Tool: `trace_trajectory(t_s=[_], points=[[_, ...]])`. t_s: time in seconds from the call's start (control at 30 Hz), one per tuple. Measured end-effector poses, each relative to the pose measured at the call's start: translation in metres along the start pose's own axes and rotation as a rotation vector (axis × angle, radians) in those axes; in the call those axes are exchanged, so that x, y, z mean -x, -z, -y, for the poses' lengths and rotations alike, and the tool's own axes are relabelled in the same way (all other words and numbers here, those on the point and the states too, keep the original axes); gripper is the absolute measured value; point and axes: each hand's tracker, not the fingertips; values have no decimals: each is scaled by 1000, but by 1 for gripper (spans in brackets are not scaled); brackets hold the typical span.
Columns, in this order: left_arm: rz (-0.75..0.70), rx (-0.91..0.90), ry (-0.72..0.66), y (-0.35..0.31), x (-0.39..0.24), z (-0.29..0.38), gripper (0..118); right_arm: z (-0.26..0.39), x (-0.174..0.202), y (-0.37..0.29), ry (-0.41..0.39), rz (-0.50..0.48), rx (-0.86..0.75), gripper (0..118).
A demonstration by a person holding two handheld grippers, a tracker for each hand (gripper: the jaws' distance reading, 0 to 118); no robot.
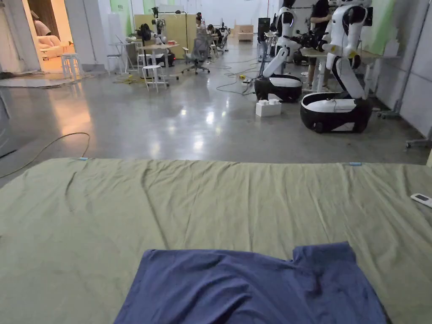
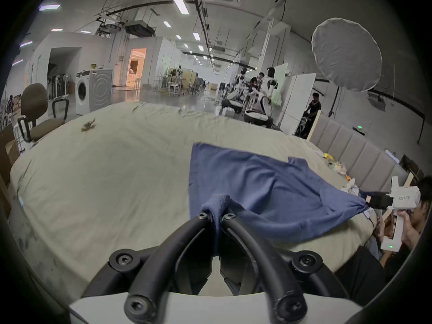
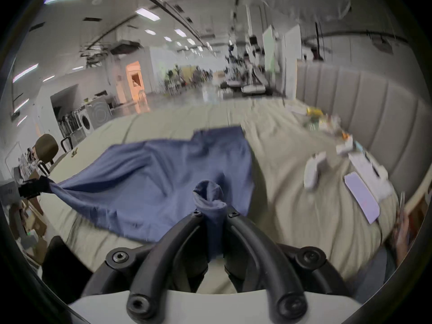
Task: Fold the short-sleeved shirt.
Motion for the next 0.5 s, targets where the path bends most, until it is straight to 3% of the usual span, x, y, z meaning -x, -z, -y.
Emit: trace_trajectory(t_s=[0.07,0.17,0.23,0.37,0.4,0.43,0.47,0.5], points=[[-6,46,-48,-16,9,12,5,19,-6,-10,73,11,29,10],[-33,113,-18,-27,24,28,5,33,-18,-16,85,61,82,10],[-27,141,-23,-26,33,37,5,42,-25,-14,128,34,130,10],[-9,209,34,-15,34,51,9,51,-26,-8,115,20,179,13],[-22,209,47,-12,34,55,20,54,-29,-4,116,19,194,23],[-27,225,41,-8,37,57,42,54,-29,-2,112,35,229,42],[-35,232,31,-6,39,58,76,54,-30,-1,111,49,233,71],[-36,232,13,-5,42,59,95,54,-32,-1,105,60,242,82]])
